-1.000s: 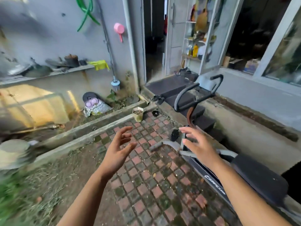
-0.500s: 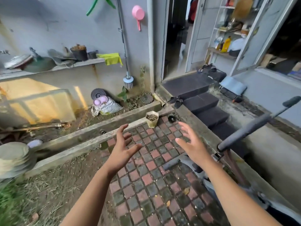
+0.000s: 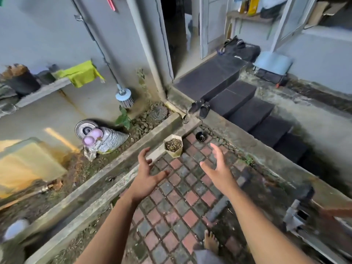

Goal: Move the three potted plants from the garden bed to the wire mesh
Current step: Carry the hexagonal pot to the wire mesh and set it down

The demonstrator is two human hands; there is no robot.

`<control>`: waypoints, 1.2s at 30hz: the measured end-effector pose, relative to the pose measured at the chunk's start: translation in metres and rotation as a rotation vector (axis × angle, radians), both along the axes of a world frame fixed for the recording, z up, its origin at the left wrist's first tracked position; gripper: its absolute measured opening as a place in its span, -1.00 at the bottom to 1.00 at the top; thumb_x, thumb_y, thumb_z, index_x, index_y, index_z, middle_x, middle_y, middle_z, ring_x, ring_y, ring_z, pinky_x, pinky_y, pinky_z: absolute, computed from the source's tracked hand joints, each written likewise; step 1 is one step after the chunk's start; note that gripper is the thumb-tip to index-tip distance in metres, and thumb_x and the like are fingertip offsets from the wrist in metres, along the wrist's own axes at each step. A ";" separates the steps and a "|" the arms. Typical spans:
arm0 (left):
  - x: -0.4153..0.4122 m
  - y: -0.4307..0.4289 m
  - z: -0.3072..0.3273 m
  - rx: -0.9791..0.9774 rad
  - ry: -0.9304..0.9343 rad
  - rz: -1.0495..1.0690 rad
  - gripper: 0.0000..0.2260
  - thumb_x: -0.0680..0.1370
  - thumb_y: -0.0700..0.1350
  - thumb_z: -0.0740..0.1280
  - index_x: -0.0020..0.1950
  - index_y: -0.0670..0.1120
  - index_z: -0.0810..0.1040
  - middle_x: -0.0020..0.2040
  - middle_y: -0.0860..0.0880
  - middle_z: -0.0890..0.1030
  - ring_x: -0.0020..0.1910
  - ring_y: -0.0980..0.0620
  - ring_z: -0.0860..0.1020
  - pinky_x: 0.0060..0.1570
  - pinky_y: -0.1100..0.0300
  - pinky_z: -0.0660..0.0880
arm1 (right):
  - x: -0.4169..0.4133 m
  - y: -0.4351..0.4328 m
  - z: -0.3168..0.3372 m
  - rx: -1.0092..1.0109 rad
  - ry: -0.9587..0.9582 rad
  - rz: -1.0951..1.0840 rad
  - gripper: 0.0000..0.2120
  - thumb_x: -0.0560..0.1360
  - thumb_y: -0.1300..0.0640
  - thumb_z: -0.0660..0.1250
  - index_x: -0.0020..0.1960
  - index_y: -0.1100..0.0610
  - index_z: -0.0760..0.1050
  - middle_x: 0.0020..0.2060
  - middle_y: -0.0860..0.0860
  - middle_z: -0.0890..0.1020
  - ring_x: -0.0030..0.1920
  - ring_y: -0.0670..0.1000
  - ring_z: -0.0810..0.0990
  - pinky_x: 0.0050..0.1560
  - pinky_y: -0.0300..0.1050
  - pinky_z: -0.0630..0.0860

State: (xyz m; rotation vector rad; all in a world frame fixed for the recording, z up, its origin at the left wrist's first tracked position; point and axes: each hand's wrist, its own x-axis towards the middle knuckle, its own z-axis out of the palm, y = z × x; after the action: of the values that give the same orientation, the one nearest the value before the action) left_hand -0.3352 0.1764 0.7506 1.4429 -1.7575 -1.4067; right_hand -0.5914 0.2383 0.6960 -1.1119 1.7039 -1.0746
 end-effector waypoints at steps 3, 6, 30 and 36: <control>0.002 -0.071 -0.035 0.042 -0.013 0.025 -0.22 0.61 -0.20 0.52 0.58 0.17 0.06 0.39 0.19 0.37 0.51 -0.02 0.35 0.38 0.24 0.48 | -0.003 -0.071 -0.033 0.081 -0.045 -0.028 -0.28 0.63 0.01 0.40 0.65 -0.14 0.08 0.63 0.04 0.23 0.62 0.07 0.22 0.46 0.04 0.23; 0.005 -0.126 -0.069 0.108 -0.029 0.017 -0.21 0.59 -0.19 0.53 0.56 0.19 0.06 0.38 0.18 0.41 0.46 -0.02 0.41 0.21 0.45 0.51 | -0.004 -0.119 -0.063 0.165 -0.070 -0.049 -0.23 0.59 -0.13 0.41 0.62 -0.25 0.00 0.63 0.06 0.24 0.61 0.13 0.25 0.44 0.16 0.29; -0.011 -0.466 -0.715 0.018 0.321 0.149 -0.18 0.43 -0.11 0.58 0.50 0.15 0.12 0.59 -0.29 0.26 0.62 -0.21 0.32 0.63 -0.22 0.34 | 0.035 -0.431 -0.657 -0.199 -0.379 -0.253 -0.04 0.28 -0.14 0.50 0.58 -0.15 0.13 0.58 0.15 0.28 0.60 0.12 0.27 0.61 0.26 0.17; -0.025 -0.473 -0.778 -0.054 0.386 0.160 0.04 0.30 -0.06 0.64 0.58 0.17 0.04 0.64 -0.31 0.32 0.64 -0.27 0.36 0.63 -0.28 0.34 | 0.039 -0.475 -0.733 -0.254 -0.472 -0.148 -0.29 0.46 0.15 0.37 0.54 0.01 0.17 0.36 -0.12 0.58 0.20 -0.29 0.63 0.14 -0.32 0.53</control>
State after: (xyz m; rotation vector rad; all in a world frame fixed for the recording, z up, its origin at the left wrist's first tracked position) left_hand -0.3600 -0.2964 -0.0270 1.1609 -1.3958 -1.4287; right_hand -0.5521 -0.2365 -0.0371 -0.8033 1.3115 -1.5421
